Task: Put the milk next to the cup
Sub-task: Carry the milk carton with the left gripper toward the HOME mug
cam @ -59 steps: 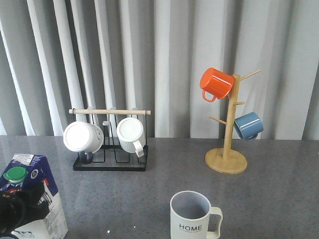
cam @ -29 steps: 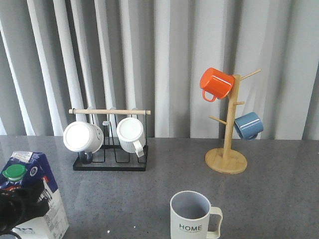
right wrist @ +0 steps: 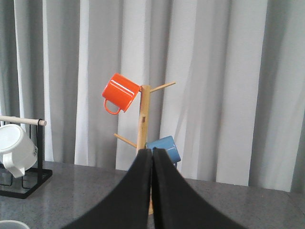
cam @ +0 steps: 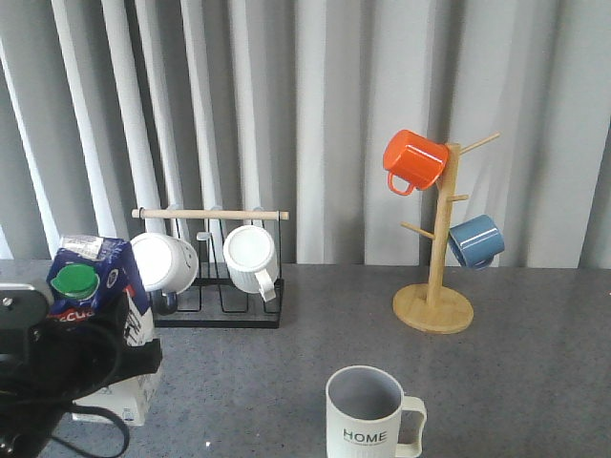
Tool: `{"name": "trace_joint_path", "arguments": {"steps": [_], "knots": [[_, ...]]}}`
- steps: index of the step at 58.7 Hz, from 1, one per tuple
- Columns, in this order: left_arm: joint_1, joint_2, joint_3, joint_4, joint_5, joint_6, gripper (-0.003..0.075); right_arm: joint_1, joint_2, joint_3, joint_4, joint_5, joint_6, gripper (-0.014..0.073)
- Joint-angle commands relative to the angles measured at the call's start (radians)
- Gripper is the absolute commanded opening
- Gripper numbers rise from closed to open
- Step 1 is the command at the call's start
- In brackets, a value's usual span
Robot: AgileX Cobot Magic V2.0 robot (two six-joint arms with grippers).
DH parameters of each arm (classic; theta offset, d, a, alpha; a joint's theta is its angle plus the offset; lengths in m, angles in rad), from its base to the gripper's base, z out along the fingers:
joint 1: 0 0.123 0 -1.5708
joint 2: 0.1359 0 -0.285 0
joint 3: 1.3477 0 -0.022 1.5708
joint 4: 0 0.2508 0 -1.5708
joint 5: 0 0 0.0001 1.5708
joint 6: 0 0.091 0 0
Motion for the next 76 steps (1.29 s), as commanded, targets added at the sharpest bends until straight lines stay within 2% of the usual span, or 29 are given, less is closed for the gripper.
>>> {"name": "trace_joint_path", "arguments": {"steps": [1,10,28,51,76], "knots": [[-0.067,0.007,-0.099,-0.172,-0.083,0.187,-0.0007,-0.005,-0.001,-0.026,-0.006,-0.069,-0.004,-0.0008],[-0.142,0.083,-0.183,-0.224,-0.103,0.207,-0.0007,-0.005,-0.001,-0.026,-0.006,-0.069,-0.004,-0.0008],[-0.298,0.249,-0.299,-0.333,-0.238,0.122,-0.0007,-0.005,-0.001,-0.026,-0.006,-0.069,-0.004,-0.0008],[-0.372,0.352,-0.321,-0.362,-0.261,0.046,-0.0007,-0.005,-0.001,-0.026,-0.006,-0.069,-0.004,-0.0008],[-0.4,0.369,-0.319,-0.349,-0.269,0.056,-0.0007,-0.005,-0.001,-0.026,-0.006,-0.069,-0.004,-0.0008]]}}
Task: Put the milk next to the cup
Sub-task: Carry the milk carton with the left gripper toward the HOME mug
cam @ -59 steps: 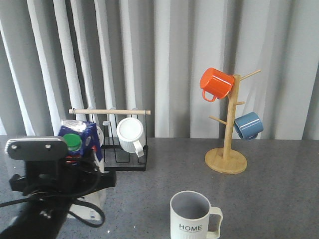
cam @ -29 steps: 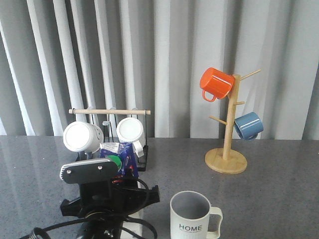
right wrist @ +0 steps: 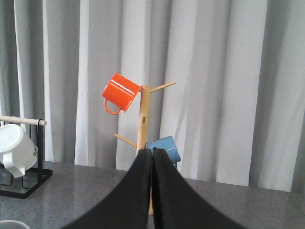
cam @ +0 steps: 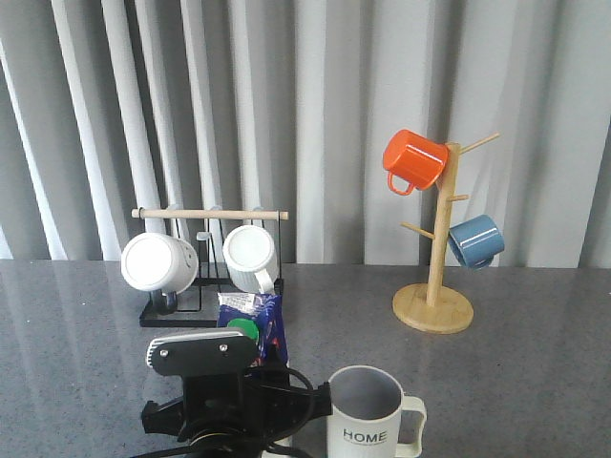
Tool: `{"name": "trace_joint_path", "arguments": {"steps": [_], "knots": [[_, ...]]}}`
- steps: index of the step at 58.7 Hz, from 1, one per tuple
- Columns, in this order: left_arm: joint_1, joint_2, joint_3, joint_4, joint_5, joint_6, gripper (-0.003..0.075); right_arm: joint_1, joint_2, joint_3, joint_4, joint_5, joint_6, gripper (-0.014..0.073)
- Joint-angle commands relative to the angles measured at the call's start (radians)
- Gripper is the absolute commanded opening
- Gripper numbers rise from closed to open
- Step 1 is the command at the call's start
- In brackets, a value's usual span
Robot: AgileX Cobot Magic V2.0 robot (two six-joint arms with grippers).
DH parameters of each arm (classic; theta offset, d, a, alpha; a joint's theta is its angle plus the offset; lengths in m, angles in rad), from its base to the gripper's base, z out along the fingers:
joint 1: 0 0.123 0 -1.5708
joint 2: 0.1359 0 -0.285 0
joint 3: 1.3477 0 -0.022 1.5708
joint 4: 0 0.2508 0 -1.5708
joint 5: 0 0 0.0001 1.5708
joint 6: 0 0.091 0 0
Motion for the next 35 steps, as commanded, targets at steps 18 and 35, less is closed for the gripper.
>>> {"name": "trace_joint_path", "arguments": {"steps": [18,35], "knots": [[-0.006,-0.039,-0.026,0.046,-0.034,-0.002,-0.0007,-0.005,-0.001,-0.026,-0.006,-0.069,-0.004,-0.0008],[-0.006,-0.039,-0.026,0.046,-0.034,-0.002,-0.0007,-0.005,-0.001,-0.026,-0.006,-0.069,-0.004,-0.0008]]}}
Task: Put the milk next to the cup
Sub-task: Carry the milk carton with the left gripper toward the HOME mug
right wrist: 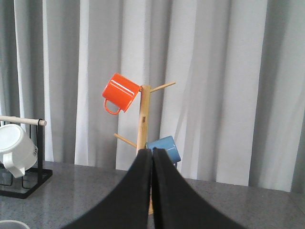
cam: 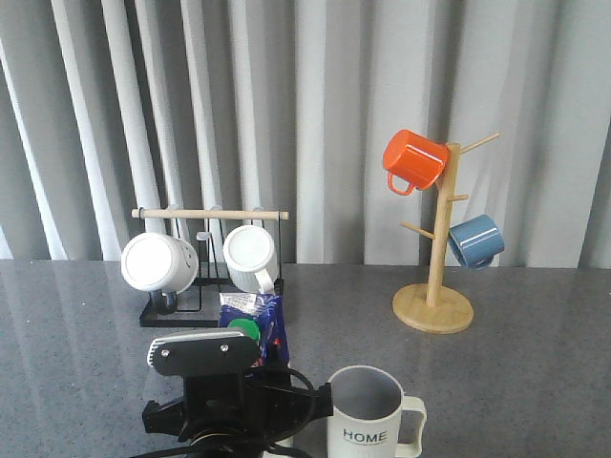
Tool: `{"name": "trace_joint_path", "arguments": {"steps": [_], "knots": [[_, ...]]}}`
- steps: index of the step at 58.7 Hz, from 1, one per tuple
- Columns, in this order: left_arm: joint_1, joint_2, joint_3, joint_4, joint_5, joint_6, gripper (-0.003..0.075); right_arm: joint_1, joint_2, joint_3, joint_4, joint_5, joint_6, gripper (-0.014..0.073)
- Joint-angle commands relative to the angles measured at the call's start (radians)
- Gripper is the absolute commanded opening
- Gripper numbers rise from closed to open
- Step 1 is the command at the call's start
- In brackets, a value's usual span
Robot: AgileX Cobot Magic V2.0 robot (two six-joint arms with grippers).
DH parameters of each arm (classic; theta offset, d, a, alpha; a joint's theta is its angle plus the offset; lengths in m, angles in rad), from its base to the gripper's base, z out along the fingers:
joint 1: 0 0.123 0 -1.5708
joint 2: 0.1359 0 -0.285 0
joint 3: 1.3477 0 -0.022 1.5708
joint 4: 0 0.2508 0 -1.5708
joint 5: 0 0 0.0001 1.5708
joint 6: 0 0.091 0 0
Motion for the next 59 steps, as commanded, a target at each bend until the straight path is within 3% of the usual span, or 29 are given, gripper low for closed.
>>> {"name": "trace_joint_path", "arguments": {"steps": [1,21,30,37,52,56,59], "knots": [[-0.005,-0.039,-0.026,0.044,-0.037,-0.002,-0.0007,-0.005,-0.001,-0.026,-0.006,-0.069,-0.004,-0.0008],[-0.005,-0.039,-0.026,0.044,-0.022,-0.002,-0.0004,-0.005,-0.001,-0.026,-0.006,-0.069,-0.004,-0.0008],[-0.005,-0.041,-0.026,0.079,-0.023,-0.002,0.0068,-0.005,-0.001,-0.026,-0.006,-0.069,-0.004,-0.0008],[-0.005,-0.041,-0.026,0.079,-0.037,-0.002,0.0216,-0.005,-0.001,-0.026,-0.006,-0.069,-0.004,-0.0008],[-0.006,-0.041,-0.026,0.077,-0.092,-0.002,0.0655,-0.005,-0.001,-0.026,-0.006,-0.069,-0.004,-0.0008],[-0.006,-0.041,-0.026,0.077,-0.098,-0.002,0.0731,-0.005,-0.001,-0.026,-0.006,-0.069,-0.004,-0.0008],[-0.006,-0.041,-0.026,0.077,-0.097,-0.002,0.0734,-0.005,-0.001,-0.026,-0.006,-0.069,-0.004,-0.0008]]}}
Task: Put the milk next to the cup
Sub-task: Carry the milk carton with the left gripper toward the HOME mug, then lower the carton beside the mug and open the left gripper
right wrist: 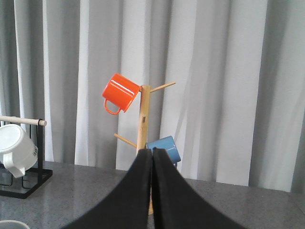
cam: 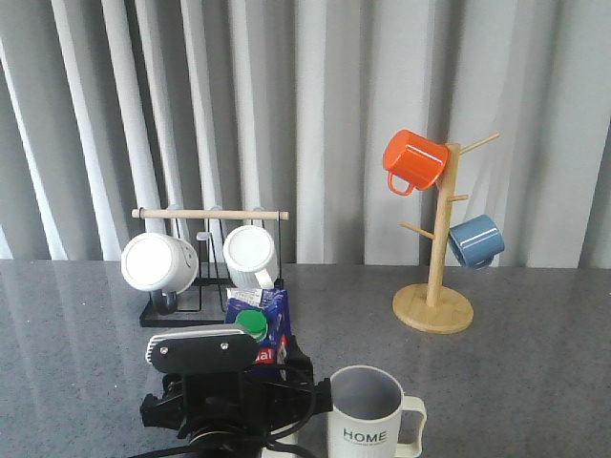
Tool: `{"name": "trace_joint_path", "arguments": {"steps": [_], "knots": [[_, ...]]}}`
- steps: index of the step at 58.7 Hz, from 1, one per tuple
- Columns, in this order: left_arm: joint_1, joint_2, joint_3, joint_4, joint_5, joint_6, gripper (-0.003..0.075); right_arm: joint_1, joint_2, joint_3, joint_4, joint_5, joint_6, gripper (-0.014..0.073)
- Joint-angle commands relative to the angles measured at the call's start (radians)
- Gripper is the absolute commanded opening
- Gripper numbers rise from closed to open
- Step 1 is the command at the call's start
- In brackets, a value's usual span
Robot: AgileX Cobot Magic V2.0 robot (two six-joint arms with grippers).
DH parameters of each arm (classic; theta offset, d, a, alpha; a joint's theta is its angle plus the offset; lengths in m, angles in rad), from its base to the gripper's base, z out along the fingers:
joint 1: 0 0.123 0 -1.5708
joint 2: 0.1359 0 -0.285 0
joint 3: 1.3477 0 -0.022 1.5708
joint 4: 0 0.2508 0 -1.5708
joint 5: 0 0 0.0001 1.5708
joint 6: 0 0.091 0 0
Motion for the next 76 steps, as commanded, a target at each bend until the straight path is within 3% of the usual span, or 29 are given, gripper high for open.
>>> {"name": "trace_joint_path", "arguments": {"steps": [1,22,40,46,49,53,57,76], "knots": [[-0.005,-0.041,-0.026,0.048,-0.063,-0.002,0.0732,-0.005,-0.001,-0.026,-0.006,-0.069,-0.004,-0.0008],[-0.016,-0.064,-0.026,0.199,-0.09,-0.002,0.0701,-0.005,-0.001,-0.026,-0.006,-0.069,-0.004,-0.0008],[-0.094,-0.131,-0.026,0.277,-0.417,0.009,0.0672,-0.005,-0.001,-0.026,-0.006,-0.069,-0.004,-0.0008],[-0.095,-0.167,-0.026,0.263,-0.417,0.054,0.0572,-0.005,-0.001,-0.026,-0.006,-0.069,-0.004,-0.0008],[-0.095,-0.177,-0.026,0.249,-0.416,0.056,0.0466,-0.005,-0.001,-0.026,-0.006,-0.069,-0.004,-0.0008],[-0.095,-0.182,-0.026,0.249,-0.416,0.056,0.0269,-0.005,-0.001,-0.026,-0.006,-0.069,-0.004,-0.0008],[-0.096,-0.182,-0.026,0.24,-0.416,0.06,-0.0014,-0.005,-0.001,-0.026,-0.006,-0.069,-0.004,-0.0008],[-0.097,-0.263,-0.026,0.249,-0.416,0.12,-0.0008,-0.005,-0.001,-0.026,-0.006,-0.069,-0.004,-0.0008]]}}
